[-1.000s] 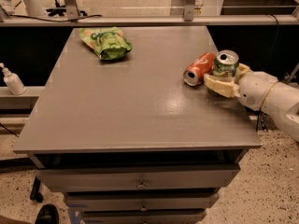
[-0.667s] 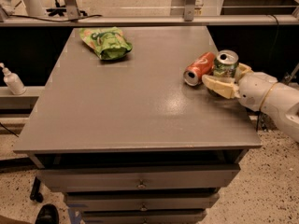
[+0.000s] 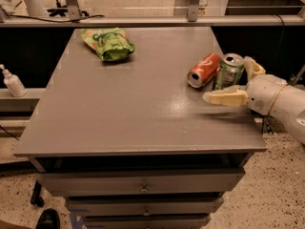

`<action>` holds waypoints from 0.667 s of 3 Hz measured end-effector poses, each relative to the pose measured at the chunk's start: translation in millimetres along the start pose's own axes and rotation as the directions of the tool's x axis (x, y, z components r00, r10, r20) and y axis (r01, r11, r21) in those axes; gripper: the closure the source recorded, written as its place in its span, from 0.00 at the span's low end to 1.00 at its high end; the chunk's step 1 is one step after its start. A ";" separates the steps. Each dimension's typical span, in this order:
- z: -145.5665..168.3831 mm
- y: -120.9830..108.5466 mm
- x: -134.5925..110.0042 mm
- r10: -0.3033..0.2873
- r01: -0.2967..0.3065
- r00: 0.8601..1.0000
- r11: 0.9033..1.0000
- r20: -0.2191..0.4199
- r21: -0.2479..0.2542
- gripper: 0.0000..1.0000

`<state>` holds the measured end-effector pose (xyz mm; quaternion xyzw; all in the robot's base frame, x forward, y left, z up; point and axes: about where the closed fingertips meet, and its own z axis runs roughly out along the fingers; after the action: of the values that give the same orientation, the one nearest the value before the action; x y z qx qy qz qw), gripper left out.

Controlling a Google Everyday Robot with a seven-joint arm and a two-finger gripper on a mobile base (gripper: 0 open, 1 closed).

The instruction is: Move green can near coke can

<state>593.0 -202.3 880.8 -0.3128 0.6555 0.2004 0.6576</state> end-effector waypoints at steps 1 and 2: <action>-21.1 1.7 -19.6 -0.023 0.023 1.000 1.000 -0.013 -0.012 0.00; -49.2 5.3 -47.2 -0.060 0.059 0.998 0.997 -0.026 -0.043 0.00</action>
Offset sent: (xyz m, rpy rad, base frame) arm -0.0839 -0.0496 0.0922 -0.1271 -0.0282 0.0792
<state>550.4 -224.7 929.3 -0.3488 0.6504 0.1903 0.6474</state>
